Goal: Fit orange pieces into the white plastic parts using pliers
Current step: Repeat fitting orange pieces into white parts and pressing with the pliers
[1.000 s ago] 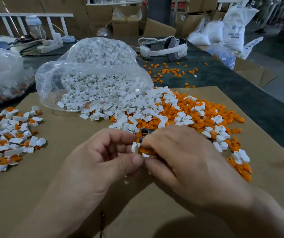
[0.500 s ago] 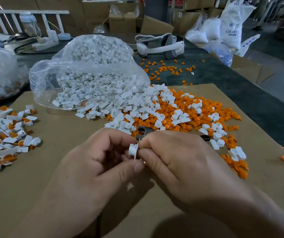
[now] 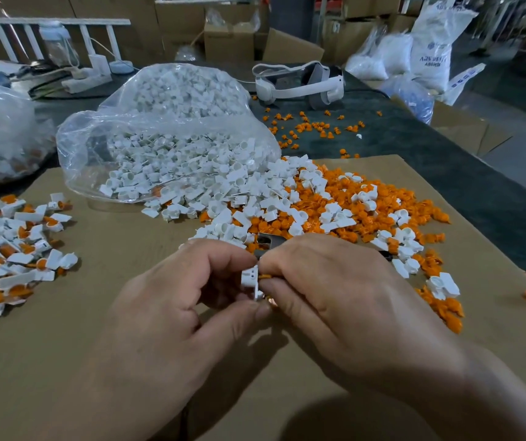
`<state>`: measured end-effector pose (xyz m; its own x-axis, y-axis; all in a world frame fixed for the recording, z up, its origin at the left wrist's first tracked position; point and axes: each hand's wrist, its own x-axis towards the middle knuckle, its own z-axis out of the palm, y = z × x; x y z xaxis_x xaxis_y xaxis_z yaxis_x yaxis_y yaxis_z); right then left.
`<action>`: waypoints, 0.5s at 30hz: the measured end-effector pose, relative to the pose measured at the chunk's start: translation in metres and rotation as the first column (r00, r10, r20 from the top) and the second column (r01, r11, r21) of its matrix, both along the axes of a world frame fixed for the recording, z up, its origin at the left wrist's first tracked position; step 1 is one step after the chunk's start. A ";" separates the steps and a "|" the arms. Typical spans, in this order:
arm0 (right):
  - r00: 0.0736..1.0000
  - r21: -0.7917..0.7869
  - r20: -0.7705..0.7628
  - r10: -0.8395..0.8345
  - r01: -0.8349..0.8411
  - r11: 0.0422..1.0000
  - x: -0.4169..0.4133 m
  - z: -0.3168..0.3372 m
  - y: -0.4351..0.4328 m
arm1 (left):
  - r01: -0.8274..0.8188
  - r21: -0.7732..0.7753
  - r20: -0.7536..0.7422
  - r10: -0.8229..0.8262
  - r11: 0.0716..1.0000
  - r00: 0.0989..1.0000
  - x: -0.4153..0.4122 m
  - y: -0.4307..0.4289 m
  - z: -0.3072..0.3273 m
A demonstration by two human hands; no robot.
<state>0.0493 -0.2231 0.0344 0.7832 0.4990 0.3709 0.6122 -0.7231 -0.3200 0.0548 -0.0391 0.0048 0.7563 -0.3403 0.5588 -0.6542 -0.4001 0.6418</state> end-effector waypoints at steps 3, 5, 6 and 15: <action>1.000 0.017 0.009 0.013 -0.013 1.000 0.000 -0.002 -0.001 | -0.045 0.049 0.020 0.044 0.998 0.999 0.003 0.002 -0.006; 1.000 0.059 0.022 0.018 -0.020 0.998 0.000 -0.003 -0.001 | -0.076 0.058 0.055 0.073 0.995 0.996 0.004 0.002 -0.008; 0.999 0.081 0.037 0.017 -0.020 0.997 0.000 -0.004 -0.002 | -0.087 0.066 0.073 0.082 0.994 0.994 0.004 0.003 -0.009; 0.989 0.095 0.148 0.018 -0.032 0.995 0.000 -0.007 -0.001 | -0.128 -0.016 -0.056 0.127 0.992 0.990 0.010 0.009 -0.026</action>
